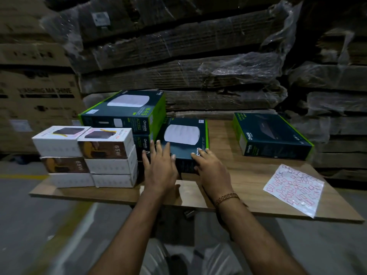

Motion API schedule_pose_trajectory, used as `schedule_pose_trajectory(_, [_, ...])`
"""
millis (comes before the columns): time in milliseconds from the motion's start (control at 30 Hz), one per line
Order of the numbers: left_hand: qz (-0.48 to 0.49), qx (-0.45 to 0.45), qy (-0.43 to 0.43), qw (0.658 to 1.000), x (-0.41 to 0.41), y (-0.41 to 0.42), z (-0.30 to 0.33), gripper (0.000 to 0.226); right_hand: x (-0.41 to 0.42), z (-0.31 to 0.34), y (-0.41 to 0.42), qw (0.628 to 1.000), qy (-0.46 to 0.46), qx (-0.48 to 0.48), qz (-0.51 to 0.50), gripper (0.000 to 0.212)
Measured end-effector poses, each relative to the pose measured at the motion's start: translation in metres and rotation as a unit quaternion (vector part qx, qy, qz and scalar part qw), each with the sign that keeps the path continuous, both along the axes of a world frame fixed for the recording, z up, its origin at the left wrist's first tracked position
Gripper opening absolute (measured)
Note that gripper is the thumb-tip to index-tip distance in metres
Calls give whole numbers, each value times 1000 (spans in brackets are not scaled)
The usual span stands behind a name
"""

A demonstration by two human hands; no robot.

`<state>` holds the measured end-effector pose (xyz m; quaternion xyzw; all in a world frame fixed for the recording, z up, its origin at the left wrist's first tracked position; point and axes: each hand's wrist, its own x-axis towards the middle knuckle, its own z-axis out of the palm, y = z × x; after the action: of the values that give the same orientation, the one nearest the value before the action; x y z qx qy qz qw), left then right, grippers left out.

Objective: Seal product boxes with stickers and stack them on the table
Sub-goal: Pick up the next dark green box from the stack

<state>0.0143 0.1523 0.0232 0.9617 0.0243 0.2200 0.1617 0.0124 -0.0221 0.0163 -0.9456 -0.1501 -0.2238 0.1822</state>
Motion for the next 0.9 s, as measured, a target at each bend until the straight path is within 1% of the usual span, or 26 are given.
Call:
schedule_pose_trajectory(100, [12,15,21,1000,5,6,-8,61,3,1,-2,1000,-5,1,-6,54])
schedule_pose_trajectory(233, [15,17,6,1000,6,10,-14,67,-2,2,-11,1000,-14,13,-14,52])
schedule_pose_trajectory(333, [12,8,3,1000,4,11,-14,67,-8,-1,-23,999,-8,42,-19,51])
schedule_pose_trajectory(500, [-3,-39,-20,999,-2,9,-8,65,-24,-11,-54,993,-3,115,-22,52])
schedule_pose_trajectory(567, [-11,-79,-23,997,-7,5,-7,63,-35,-14,-64,991,-6,128,-23,52])
schedule_pose_trajectory(700, [-40,-238,14,970,-18,-8,-11,58,-52,-21,-81,990,-23,137,-18,49])
schedule_pose_trajectory(833, [-32,-318,46,946,-26,-15,-8,70,-67,-15,-82,982,-51,180,-32,35])
schedule_pose_trajectory(867, [-30,-334,59,940,-27,-15,-7,67,-70,-13,-80,979,-58,191,-43,30])
schedule_pose_trajectory(900, [-35,-347,69,935,-29,-15,-6,59,-72,-10,-79,977,-64,196,-54,25])
